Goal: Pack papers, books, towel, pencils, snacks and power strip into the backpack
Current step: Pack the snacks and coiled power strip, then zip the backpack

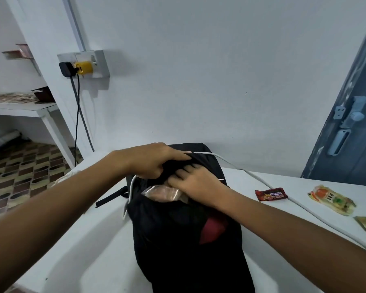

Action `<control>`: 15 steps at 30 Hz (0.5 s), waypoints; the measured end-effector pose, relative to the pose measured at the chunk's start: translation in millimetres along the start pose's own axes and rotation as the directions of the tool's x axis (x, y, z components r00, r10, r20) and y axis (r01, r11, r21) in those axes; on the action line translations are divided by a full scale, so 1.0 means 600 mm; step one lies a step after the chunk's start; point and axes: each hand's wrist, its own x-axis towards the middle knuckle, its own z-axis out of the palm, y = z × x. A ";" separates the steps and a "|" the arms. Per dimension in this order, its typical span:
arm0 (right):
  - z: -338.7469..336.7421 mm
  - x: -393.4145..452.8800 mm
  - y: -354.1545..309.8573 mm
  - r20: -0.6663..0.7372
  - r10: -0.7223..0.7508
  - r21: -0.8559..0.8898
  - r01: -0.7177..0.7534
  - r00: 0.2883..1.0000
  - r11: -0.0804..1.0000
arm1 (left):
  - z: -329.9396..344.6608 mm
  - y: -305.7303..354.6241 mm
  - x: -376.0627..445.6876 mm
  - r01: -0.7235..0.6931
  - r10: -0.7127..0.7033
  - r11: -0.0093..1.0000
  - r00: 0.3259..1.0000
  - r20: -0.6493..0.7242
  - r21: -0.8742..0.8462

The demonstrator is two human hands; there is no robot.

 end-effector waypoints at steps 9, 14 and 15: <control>-0.060 0.058 -0.006 0.748 0.225 0.243 -0.573 0.624 0.783 | 0.002 0.001 -0.005 0.032 -0.036 0.997 0.998 -0.045 -0.074; -0.030 0.053 -0.049 0.738 0.209 0.199 -0.503 0.642 0.841 | 0.012 0.010 -0.002 0.067 -0.074 0.992 0.995 -0.065 -0.108; -0.018 0.058 -0.042 0.738 0.216 0.234 -0.542 0.640 0.807 | 0.013 0.013 -0.002 0.070 -0.078 0.992 0.994 -0.078 -0.108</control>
